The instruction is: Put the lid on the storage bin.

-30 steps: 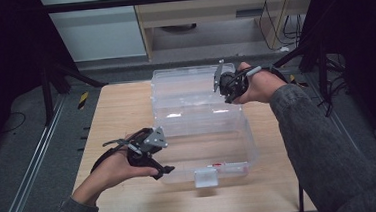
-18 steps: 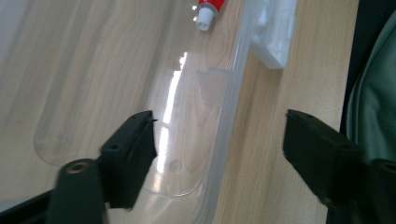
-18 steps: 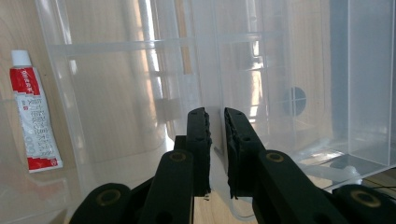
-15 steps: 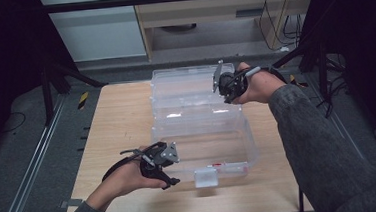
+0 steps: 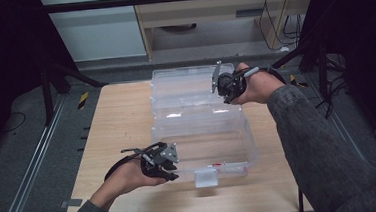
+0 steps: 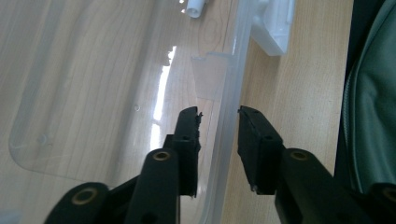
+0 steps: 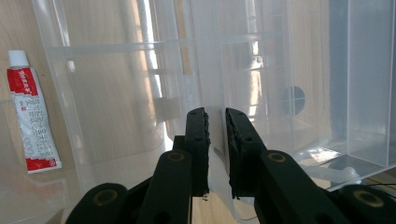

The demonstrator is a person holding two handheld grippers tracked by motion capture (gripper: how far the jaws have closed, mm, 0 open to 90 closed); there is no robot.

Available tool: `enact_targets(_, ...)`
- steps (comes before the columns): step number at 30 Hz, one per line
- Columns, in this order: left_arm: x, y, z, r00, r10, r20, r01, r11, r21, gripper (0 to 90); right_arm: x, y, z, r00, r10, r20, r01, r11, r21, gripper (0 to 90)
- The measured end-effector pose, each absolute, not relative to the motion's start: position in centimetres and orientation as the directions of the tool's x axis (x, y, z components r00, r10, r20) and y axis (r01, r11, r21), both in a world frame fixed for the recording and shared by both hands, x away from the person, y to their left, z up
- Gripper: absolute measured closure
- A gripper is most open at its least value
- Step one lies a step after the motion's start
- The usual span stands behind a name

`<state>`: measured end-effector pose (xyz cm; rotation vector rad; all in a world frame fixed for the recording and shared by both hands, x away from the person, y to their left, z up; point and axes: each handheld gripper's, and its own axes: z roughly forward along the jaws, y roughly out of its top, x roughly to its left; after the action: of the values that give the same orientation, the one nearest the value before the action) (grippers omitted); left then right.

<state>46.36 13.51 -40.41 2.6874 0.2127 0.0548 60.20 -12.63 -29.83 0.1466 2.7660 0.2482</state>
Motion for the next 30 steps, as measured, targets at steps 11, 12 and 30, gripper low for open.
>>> enact_targets(11,46.3,13.7,-40.6,0.985,0.173,0.010,0.151,-0.886,0.437,81.0,60.3,-11.9,-29.9,-0.934,0.133,-0.331,0.078,0.982,0.174,76.0)
enact_targets(12,46.2,13.8,-40.6,0.984,0.178,0.008,0.156,-0.884,0.440,81.1,60.3,-11.8,-29.9,-0.933,0.131,-0.334,0.074,0.982,0.176,76.7)
enact_targets(30,45.6,13.7,-40.6,0.969,0.240,0.054,0.191,-0.873,0.450,80.4,60.0,-11.3,-29.5,-0.943,0.100,-0.318,0.049,0.985,0.165,85.1)
